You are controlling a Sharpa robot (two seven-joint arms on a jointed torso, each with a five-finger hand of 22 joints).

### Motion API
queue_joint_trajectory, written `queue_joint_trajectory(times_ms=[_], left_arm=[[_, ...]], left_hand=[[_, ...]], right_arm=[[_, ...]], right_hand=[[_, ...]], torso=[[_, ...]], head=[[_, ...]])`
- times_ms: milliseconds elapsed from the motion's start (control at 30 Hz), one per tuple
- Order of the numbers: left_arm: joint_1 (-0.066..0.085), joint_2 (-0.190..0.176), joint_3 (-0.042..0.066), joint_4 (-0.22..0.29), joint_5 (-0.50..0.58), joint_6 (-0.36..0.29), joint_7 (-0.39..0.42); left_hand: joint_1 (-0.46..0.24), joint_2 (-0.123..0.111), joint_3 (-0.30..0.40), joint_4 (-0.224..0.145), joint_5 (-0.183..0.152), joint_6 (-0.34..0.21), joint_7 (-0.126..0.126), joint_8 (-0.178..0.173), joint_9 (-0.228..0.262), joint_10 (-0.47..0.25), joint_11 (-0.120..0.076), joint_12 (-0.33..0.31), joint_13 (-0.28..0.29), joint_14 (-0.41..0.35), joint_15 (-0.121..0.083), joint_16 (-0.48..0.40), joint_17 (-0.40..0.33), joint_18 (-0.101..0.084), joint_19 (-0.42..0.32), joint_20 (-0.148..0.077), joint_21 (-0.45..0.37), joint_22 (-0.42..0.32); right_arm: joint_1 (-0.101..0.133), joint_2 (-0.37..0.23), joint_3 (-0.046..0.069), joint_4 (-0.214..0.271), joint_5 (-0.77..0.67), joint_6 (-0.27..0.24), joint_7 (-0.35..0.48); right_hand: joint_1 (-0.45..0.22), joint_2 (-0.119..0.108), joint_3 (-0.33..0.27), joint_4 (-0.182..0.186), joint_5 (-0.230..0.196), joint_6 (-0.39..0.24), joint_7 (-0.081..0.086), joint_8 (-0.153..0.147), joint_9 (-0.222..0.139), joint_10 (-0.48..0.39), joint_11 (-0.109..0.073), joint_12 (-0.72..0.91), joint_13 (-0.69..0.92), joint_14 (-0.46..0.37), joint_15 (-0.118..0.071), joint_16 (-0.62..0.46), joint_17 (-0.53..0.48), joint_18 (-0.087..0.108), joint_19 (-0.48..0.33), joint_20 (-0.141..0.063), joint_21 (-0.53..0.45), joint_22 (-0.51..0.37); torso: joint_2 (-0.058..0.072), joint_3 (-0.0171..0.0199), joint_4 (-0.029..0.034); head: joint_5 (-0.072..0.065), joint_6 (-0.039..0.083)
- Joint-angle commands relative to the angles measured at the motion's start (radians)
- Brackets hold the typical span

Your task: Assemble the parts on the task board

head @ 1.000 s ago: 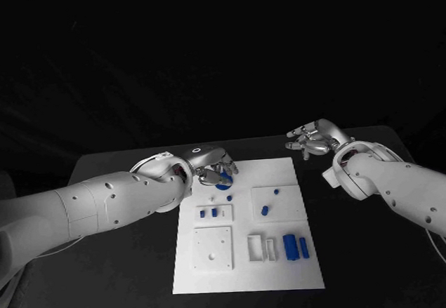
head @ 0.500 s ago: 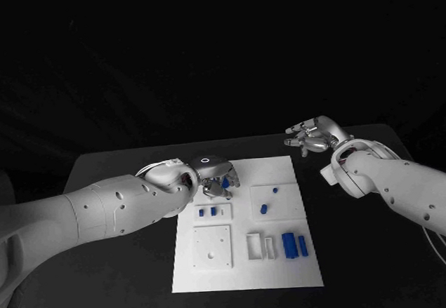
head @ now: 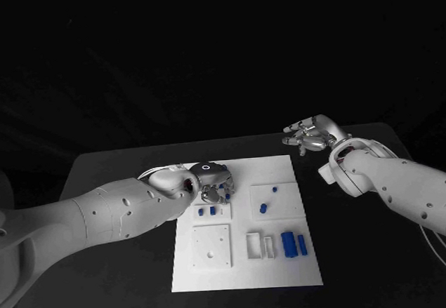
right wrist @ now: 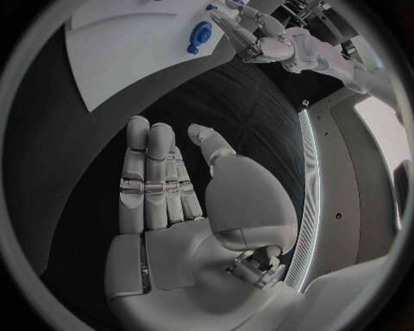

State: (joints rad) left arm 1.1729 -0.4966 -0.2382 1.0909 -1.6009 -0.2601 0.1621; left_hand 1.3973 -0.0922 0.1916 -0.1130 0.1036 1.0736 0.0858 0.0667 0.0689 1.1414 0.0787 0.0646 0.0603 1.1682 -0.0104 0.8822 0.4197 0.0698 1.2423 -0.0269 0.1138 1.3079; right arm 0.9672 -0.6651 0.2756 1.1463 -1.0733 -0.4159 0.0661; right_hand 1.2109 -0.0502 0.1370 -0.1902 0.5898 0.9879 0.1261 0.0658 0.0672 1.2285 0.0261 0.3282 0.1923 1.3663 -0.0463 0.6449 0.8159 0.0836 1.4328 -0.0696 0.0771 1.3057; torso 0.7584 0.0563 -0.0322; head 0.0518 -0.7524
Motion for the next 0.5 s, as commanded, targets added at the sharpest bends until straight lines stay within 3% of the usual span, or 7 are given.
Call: queue_joint_trajectory(times_ms=[33,500], left_arm=[[-0.006,0.007,0.000,-0.010,-0.035,-0.042,0.000],[-0.014,0.015,0.000,-0.025,-0.016,-0.080,0.002]], left_hand=[[0.012,0.000,0.009,0.002,-0.001,-0.008,0.003,-0.003,-0.002,0.000,0.000,-0.004,0.000,-0.005,0.000,0.007,-0.003,0.016,0.010,-0.002,-0.003,0.020],[0.006,0.007,0.069,-0.002,0.005,-0.003,0.009,-0.003,-0.002,0.013,-0.005,-0.005,-0.001,-0.001,-0.007,0.024,-0.004,0.017,0.005,-0.009,0.032,0.022]], right_arm=[[0.000,0.001,0.001,0.002,0.005,0.001,0.004],[0.000,0.006,0.002,0.002,0.003,0.015,-0.001]], right_hand=[[0.003,-0.003,-0.002,0.003,0.006,-0.001,0.005,-0.003,-0.001,0.005,0.002,-0.007,-0.003,-0.006,0.001,0.006,-0.002,0.012,0.003,0.002,-0.001,0.001],[0.002,-0.002,0.001,0.003,0.012,-0.001,0.005,-0.003,-0.001,0.007,0.003,-0.010,-0.009,-0.007,0.001,0.007,-0.005,0.013,0.002,0.003,-0.001,0.002]], torso=[[0.001,-0.0009,-0.0010],[0.000,-0.0003,0.0001]], head=[[0.004,-0.001],[0.004,-0.006]])
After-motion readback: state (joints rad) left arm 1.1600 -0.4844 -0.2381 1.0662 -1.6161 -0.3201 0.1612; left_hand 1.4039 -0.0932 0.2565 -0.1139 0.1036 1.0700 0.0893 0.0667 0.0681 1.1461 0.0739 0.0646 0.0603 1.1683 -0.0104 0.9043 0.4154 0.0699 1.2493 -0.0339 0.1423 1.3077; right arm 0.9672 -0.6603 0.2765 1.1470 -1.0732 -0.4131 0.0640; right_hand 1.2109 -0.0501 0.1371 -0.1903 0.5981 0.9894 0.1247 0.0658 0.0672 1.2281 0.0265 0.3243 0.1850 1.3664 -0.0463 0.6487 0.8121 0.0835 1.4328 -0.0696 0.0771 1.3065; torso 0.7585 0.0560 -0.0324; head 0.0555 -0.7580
